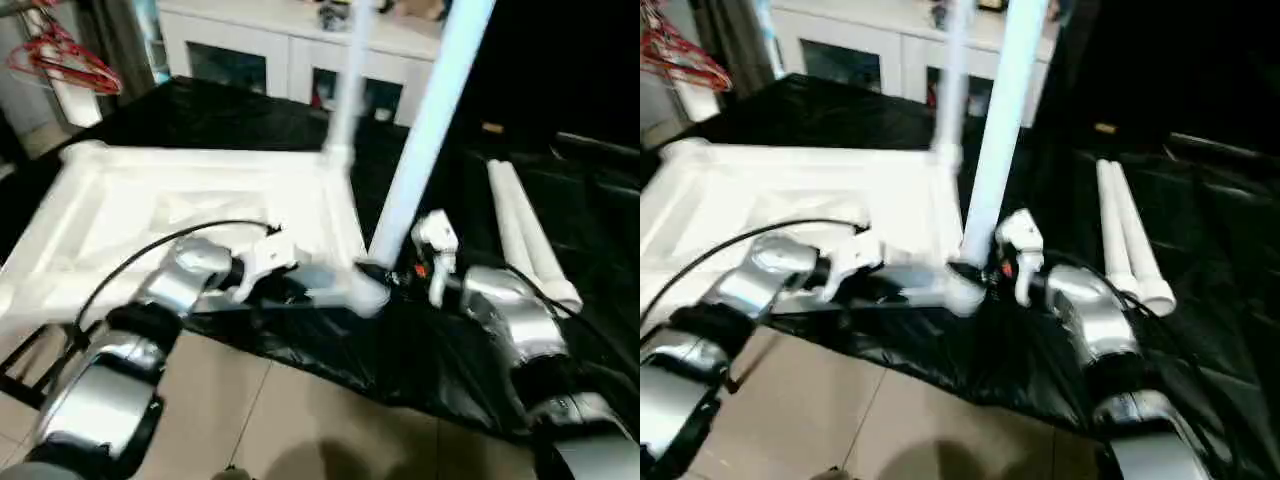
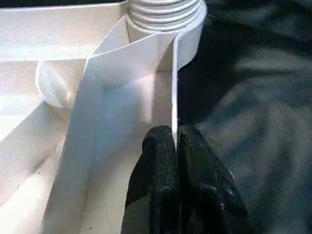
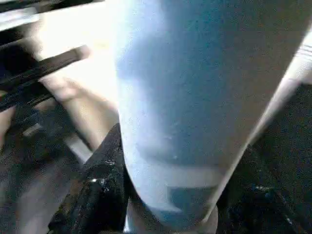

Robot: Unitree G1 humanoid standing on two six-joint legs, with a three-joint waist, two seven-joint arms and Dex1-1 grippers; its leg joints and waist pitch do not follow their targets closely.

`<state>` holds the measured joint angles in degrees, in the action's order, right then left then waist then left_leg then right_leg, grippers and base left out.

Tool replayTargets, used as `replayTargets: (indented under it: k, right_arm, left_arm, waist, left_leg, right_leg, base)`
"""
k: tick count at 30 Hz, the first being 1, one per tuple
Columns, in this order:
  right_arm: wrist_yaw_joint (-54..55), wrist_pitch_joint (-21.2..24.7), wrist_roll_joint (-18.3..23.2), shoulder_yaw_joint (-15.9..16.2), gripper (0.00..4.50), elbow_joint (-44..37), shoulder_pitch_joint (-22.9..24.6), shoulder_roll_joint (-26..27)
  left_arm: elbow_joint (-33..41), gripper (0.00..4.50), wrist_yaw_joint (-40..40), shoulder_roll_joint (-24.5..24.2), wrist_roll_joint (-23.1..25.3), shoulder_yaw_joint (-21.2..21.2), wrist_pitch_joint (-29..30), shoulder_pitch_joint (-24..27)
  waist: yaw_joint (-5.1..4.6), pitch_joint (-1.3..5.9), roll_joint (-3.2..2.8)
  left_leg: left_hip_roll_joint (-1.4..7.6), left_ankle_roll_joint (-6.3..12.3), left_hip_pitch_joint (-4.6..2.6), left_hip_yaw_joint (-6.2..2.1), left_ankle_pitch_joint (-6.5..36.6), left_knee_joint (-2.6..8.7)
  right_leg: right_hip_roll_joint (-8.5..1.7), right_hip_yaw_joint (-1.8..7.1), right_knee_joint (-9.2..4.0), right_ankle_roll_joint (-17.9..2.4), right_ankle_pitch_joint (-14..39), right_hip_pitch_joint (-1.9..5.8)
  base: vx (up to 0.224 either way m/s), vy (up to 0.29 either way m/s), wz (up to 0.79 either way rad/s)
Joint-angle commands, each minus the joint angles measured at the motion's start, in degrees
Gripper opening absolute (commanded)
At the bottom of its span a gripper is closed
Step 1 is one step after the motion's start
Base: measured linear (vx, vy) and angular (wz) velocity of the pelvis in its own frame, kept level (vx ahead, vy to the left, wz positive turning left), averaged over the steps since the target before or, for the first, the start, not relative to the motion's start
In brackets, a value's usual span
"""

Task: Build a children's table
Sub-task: Insert table leg to table base

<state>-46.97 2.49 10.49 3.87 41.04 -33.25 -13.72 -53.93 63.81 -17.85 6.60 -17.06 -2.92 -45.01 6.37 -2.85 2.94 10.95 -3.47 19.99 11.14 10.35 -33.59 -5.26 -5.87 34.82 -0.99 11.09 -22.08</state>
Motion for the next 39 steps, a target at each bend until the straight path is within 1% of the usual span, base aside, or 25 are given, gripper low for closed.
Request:
replayTargets:
  k: [1,2,3,4,6,7,9,10,11,13,17,19,20,21,24,26,29,30,32,33,34,35,36,37,39]
  right_arm:
    - [9.38,3.29,-2.48,-0.7,1.9,8.56,-0.76,2.1]
    - [9.38,3.29,-2.48,-0.7,1.9,8.56,-0.76,2.1]
    - [12.7,3.89,-2.32,-1.66,1.9,10.93,-2.06,2.8]
    - [14.83,4.45,-2.11,-2.26,1.9,12.57,-2.9,3.26]
    - [17.42,4.97,-1.92,-3.09,1.89,15.43,-4.27,4.14]
    - [19.49,5.08,-2.92,-2.75,1.89,18.2,-5.46,5.2]
    - [19.65,5.57,-3.04,-2.67,1.89,19.01,-5.93,5.82]
    - [19.96,5.71,-3.1,-2.73,1.89,19.53,-6.4,6.21]
    - [20.1,5.68,-2.94,-2.98,1.89,19.79,-6.7,6.49]
    - [20.47,5.41,-2.84,-3.3,1.89,20.5,-7.16,6.74]
    - [21.2,4.35,-4.54,-2.19,1.89,22.25,-8.17,7.24]
    - [20.79,3.21,-5.09,-1.82,1.89,22.53,-8.45,7.4]
    - [20.75,2.84,-5.12,-1.86,2.24,22.57,-8.54,7.45]
    - [20.62,2.61,-4.97,-2.2,2.45,22.64,-8.81,7.55]
    - [18.96,1.53,-3.99,-3.42,2.59,22.08,-9.4,7.76]
    - [16.21,-0.53,-3.73,-3.46,2.86,21.1,-9.48,7.48]
    - [12.85,-2.35,-2.88,-3.96,2.98,19.36,-9.19,6.95]
    - [11.41,-2.57,-2.6,-3.91,3.05,18.44,-8.85,6.62]
    - [8.51,-2.88,-2.23,-3.46,3.37,16.57,-7.97,5.91]
    - [5.92,-2.91,-2.05,-2.97,3.4,15.05,-7.12,5.22]
    - [2.93,-2.82,-1.79,-2.23,3.4,13.14,-6.01,4.42]
    - [2.93,-2.82,-1.79,-2.23,3.4,13.14,-6.01,4.42]
    - [-1.69,-2.35,-1.32,-1.3,3.4,10.01,-4.02,2.65]
    - [-4.27,-2.0,-0.95,-0.8,3.4,8.24,-2.93,1.58]
    - [-6.86,-1.48,-0.6,-0.37,3.4,6.62,-1.93,0.48]
  left_arm:
    - [2.36,0.0,-8.36,3.02,0.2,2.23,2.06,-3.71]
    - [2.36,0.0,-8.36,3.02,0.2,2.23,2.06,-3.71]
    - [2.82,0.0,-10.97,4.42,0.57,2.28,3.52,-3.96]
    - [3.37,0.0,-12.44,5.48,0.76,2.25,4.5,-4.06]
    - [4.33,0.0,-14.66,7.36,1.2,2.02,5.94,-4.14]
    - [5.84,0.0,-16.27,9.8,1.74,1.21,7.59,-3.83]
    - [6.15,0.0,-16.96,10.78,2.14,0.65,7.92,-3.72]
    - [5.79,0.0,-17.28,11.22,2.35,0.29,7.79,-3.88]
    - [5.21,0.0,-17.65,11.36,2.53,0.14,7.51,-4.09]
    - [4.77,0.0,-18.09,11.5,2.72,0.08,7.41,-4.27]
    - [4.87,0.0,-17.88,10.82,2.8,-0.1,7.5,-4.2]
    - [5.77,0.0,-17.59,10.33,2.96,-0.13,7.87,-3.79]
    - [6.06,0.0,-17.48,10.18,2.99,-0.11,8.0,-3.65]
    - [6.47,0.0,-17.27,9.89,2.98,-0.08,8.14,-3.39]
    - [6.89,0.0,-16.71,9.01,2.82,0.07,7.75,-2.8]
    - [7.22,0.0,-15.18,8.24,2.57,-0.07,6.26,-2.33]
    - [8.16,0.0,-12.77,7.41,1.88,-0.23,4.76,-1.67]
    - [8.61,0.0,-11.77,7.17,1.47,-0.23,4.03,-1.38]
    - [9.51,0.0,-9.4,6.68,0.56,-0.27,2.63,-0.82]
    - [10.24,0.0,-7.73,6.26,0.04,-0.36,2.72,-0.45]
    - [10.64,0.0,-6.07,5.87,-0.31,-0.64,2.02,-0.13]
    - [10.64,0.0,-6.07,5.87,-0.31,-0.64,2.02,-0.13]
    - [10.86,0.0,-3.23,5.01,-0.48,-1.4,1.28,0.35]
    - [10.92,0.0,-1.33,4.49,-0.72,-1.79,0.38,0.61]
    - [10.97,0.0,0.71,4.03,-1.21,-1.96,-0.38,0.85]
  waist:
    - [-0.36,2.64,-0.68]
    - [-0.41,2.65,-0.94]
    - [-0.45,2.69,-0.75]
    - [-0.42,2.7,-0.99]
    - [-0.4,2.78,-0.98]
    - [-0.23,2.86,-1.67]
    - [-0.21,2.93,-1.17]
    - [-0.04,2.94,-2.08]
    - [-0.19,2.91,-1.68]
    - [-0.12,3.25,-1.5]
    - [-0.17,3.06,-1.67]
    - [-0.32,2.9,-1.74]
    - [-0.36,2.9,-1.75]
    - [-0.46,2.86,-1.47]
    - [-0.59,2.96,-1.55]
    - [-0.53,3.11,-1.4]
    - [-0.52,3.24,-1.56]
    - [-0.47,3.45,-1.46]
    - [-0.39,3.69,-1.72]
    - [-0.37,3.92,-1.67]
    - [-0.3,3.93,-1.98]
    - [-0.1,3.92,-1.9]
    - [0.01,3.92,-2.22]
    - [0.54,3.94,-2.04]
    - [0.76,3.96,-2.33]
  left_leg:
    - [3.28,-2.94,-1.14,-2.5,24.1,5.07]
    - [3.36,-3.11,-1.23,-2.5,24.19,5.12]
    - [3.23,-2.81,-1.14,-2.4,23.93,5.02]
    - [3.2,-2.84,-1.28,-2.25,23.58,4.93]
    - [3.18,-2.55,-1.17,-2.06,22.89,4.92]
    - [3.21,-2.56,-1.19,-2.05,22.2,4.91]
    - [3.11,-2.39,-1.15,-1.8,21.64,4.87]
    - [2.98,-2.0,-1.07,-1.79,20.91,4.83]
    - [2.98,-1.76,-0.98,-1.65,20.83,4.87]
    - [2.92,-0.99,-0.46,-1.69,18.01,4.83]
    - [2.95,-0.92,-0.57,-1.69,18.69,4.91]
    - [3.02,-1.46,-0.75,-1.83,20.8,5.06]
    - [3.04,-1.61,-0.78,-1.88,21.21,5.08]
    - [3.04,-1.65,-0.82,-1.88,21.84,5.11]
    - [3.1,-1.33,-0.68,-1.9,20.8,5.14]
    - [3.15,-1.03,-0.33,-1.83,19.08,5.13]
    - [3.1,0.04,-0.1,-1.59,15.97,4.94]
    - [3.11,0.54,0.04,-1.52,14.23,4.76]
    - [3.17,1.61,0.31,-1.44,11.05,4.48]
    - [3.15,2.5,0.35,-1.33,8.58,4.19]
    - [3.09,3.48,0.36,-1.18,7.12,3.97]
    - [3.07,4.1,0.41,-1.1,6.52,3.81]
    - [3.11,4.39,0.45,-1.05,6.17,3.73]
    - [3.16,5.5,0.34,-0.9,6.17,3.54]
    - [3.26,5.65,0.39,-0.92,6.56,3.47]
  right_leg:
    - [-5.31,3.32,-6.23,-7.22,30.04,0.96]
    - [-5.3,3.38,-6.15,-7.6,29.33,0.93]
    - [-5.22,3.41,-6.19,-7.87,28.33,0.97]
    - [-5.2,3.55,-6.06,-8.71,26.82,0.81]
    - [-5.1,3.65,-5.93,-9.34,25.0,0.99]
    - [-5.07,3.71,-5.74,-9.75,23.05,1.07]
    - [-4.77,3.73,-5.57,-10.33,20.41,1.19]
    - [-4.86,3.83,-5.43,-10.69,19.14,1.33]
    - [-4.69,3.8,-5.64,-10.55,18.95,1.33]
    - [-4.62,3.77,-4.96,-10.86,15.42,1.92]
    - [-4.71,3.66,-5.27,-10.65,17.88,1.79]
    - [-4.71,3.63,-5.64,-9.87,20.81,1.54]
    - [-4.76,3.62,-5.68,-9.77,21.28,1.5]
    - [-4.75,3.63,-5.81,-9.55,22.06,1.45]
    - [-4.85,3.74,-5.63,-10.04,21.02,1.47]
    - [-4.82,3.74,-5.25,-10.55,18.26,1.81]
    - [-4.76,3.8,-4.8,-11.61,13.88,1.97]
    - [-4.71,3.8,-4.36,-12.23,11.01,2.18]
    - [-4.61,3.76,-3.61,-13.6,5.17,2.42]
    - [-4.41,3.69,-3.04,-14.64,0.6,2.44]
    - [-4.17,3.58,-2.75,-15.63,-2.79,2.4]
    - [-4.13,3.55,-2.62,-15.92,-4.17,2.46]
    - [-4.18,3.58,-2.42,-16.29,-5.19,2.44]
    - [-4.11,3.48,-2.34,-16.82,-6.62,2.55]
    - [-4.23,3.45,-2.28,-17.02,-6.02,2.58]
  base:
    - [0.0,0.0,0.0]
    - [0.0,0.0,0.0]
    - [0.0,0.0,0.0]
    - [0.0,0.0,0.0]
    - [0.0,0.0,0.0]
    - [0.0,0.0,0.0]
    - [0.0,0.0,0.0]
    - [0.0,0.0,0.0]
    - [0.0,0.0,0.0]
    - [0.0,0.0,0.0]
    - [0.0,0.0,0.0]
    - [0.0,0.0,0.0]
    - [0.0,0.0,0.0]
    - [0.0,0.0,0.0]
    - [0.0,0.0,0.0]
    - [0.0,0.0,0.0]
    - [0.0,0.0,0.0]
    - [0.0,0.0,0.0]
    - [0.0,0.0,0.0]
    - [0.0,0.0,0.0]
    - [0.0,0.0,0.0]
    - [0.0,0.0,0.0]
    - [0.0,0.0,0.0]
    - [0.0,0.0,0.0]
    - [0.0,0.0,0.0]
